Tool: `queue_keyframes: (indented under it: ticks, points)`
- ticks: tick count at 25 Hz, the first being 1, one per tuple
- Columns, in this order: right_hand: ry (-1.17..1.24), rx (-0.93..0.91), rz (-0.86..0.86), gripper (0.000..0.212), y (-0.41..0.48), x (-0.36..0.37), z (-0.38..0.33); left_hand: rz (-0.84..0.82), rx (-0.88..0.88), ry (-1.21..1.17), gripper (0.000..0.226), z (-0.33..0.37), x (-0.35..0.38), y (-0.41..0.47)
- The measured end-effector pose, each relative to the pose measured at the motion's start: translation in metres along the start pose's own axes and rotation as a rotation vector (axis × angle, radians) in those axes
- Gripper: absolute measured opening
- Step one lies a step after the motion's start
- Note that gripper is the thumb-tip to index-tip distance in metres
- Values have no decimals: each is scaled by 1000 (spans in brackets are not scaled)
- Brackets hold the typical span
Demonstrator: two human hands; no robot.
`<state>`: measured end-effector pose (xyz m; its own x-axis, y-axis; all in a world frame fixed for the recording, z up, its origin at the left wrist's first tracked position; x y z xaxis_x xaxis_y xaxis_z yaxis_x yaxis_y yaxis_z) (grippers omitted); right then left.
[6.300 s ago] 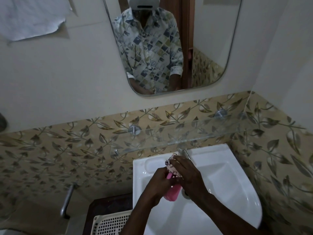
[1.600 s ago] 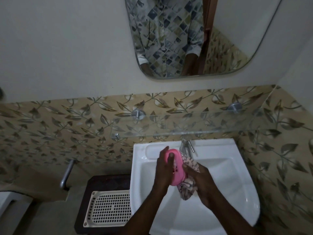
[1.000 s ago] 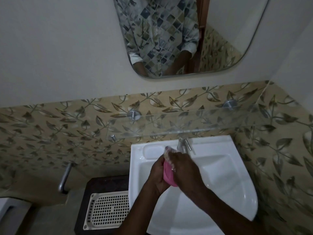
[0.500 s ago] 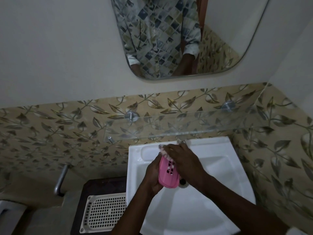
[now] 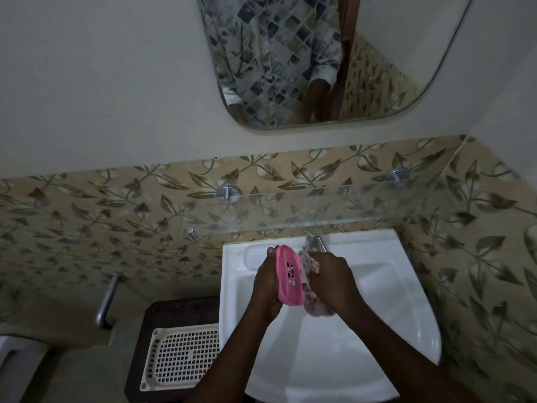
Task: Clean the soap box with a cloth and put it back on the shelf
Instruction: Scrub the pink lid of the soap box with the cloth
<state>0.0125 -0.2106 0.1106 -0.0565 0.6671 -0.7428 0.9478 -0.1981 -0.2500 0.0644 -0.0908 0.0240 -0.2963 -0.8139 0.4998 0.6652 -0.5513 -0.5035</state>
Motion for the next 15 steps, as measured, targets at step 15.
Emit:
queue_keyframes:
  ticks: [15]
  points:
    - [-383,-680,91,59,-53,9,-10,-106,-120,-535,68,12,7,-3]
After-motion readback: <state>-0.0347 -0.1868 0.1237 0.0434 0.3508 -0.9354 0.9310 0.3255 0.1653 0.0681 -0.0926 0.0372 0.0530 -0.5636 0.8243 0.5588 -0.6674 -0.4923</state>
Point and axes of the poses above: each hand's wrist, its own y-axis towards the middle knuckle, its own x-axis out of the palm, z = x × y, the point moved 6 cm from there along y, towards the middle knuckle, and after that the axes turned 14 degrees about -z, right-handed, at the moved point
